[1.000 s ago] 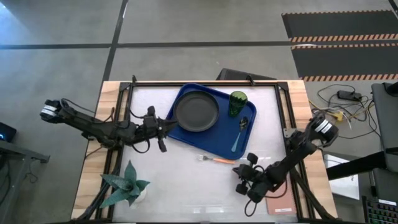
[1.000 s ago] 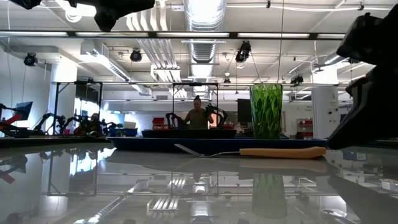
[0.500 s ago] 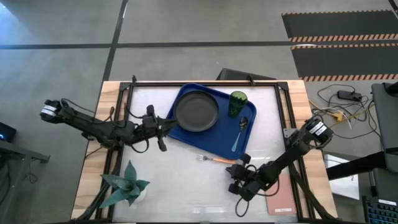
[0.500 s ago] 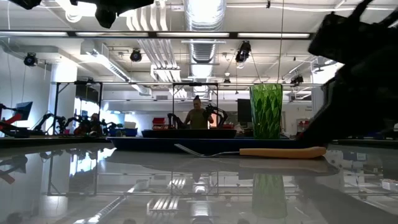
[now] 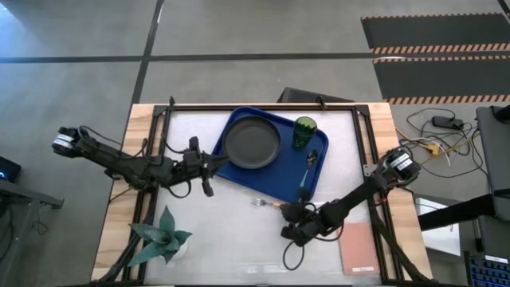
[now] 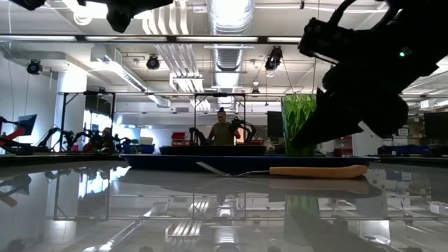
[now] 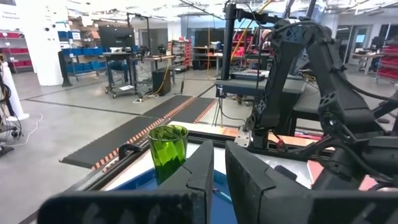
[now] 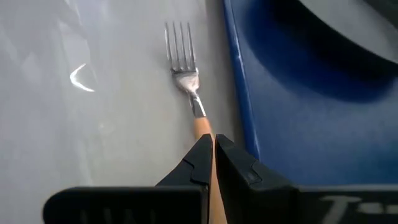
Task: Pick and place plate/cup/fork/spoon on tray
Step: Put the orange fork on the blue tray to the left of the blue spoon
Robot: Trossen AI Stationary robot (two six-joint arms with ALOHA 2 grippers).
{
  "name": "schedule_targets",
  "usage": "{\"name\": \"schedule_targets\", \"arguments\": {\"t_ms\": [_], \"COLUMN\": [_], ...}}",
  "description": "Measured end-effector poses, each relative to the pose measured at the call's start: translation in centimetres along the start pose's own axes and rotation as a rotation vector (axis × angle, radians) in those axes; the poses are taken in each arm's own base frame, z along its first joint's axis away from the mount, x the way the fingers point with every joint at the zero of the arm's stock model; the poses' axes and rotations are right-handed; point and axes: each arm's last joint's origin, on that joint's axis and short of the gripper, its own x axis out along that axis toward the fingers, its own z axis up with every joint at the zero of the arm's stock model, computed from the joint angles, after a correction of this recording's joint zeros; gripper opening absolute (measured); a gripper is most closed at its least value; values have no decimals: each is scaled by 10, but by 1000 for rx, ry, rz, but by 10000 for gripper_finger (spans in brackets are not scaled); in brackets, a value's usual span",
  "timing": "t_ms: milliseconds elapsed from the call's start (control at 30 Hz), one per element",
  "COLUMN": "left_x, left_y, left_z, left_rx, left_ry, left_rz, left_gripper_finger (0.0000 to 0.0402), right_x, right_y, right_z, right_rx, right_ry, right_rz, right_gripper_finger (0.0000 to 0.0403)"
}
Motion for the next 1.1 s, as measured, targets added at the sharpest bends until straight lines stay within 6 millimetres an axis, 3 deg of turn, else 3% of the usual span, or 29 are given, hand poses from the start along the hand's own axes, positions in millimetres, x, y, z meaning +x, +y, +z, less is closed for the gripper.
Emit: {"name": "schedule_targets", "arguments": {"t_ms": [733,1100], "left_x": [-1,-1], "left_y": [-1,-1], "left_z": [0,0], "left_rx": [-2,-3], "left_ry": [-1,-2], "left_rz": [-8,-8], "left_gripper_finger": [24,24], "right_x": [14,8], "right_y": [0,19], "right_z": [-17,11], "right_rx": [-33,-37], "right_ry": [58,77], "right_rz": [-10,157], "right_gripper_finger": [8,8]}}
